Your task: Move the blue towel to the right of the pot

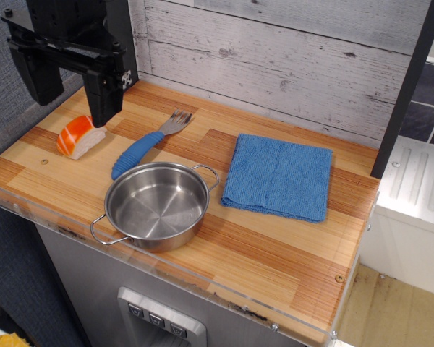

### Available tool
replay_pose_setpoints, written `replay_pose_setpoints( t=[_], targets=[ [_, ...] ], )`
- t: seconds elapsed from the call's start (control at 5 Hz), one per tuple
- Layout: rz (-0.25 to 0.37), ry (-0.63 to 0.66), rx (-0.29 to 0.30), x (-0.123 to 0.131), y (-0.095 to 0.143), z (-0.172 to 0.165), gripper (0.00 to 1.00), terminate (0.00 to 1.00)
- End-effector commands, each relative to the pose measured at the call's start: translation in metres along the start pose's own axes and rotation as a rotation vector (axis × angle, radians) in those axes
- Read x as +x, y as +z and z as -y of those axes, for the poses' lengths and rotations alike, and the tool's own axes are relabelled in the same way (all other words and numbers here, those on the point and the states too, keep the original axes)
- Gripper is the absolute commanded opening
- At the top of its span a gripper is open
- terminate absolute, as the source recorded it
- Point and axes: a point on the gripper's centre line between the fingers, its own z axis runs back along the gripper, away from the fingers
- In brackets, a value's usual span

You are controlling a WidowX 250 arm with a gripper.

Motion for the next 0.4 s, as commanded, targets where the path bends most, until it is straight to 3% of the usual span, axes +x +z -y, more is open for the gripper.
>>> replay_pose_setpoints(
  t=[0.0,0.2],
  targets=[
    [0.000,0.000,0.000,0.000,0.000,0.000,1.00,0.00],
    [0.079,0.045,-0.011,0.013,-0.005,0.027,1.00,0.00]
  ],
)
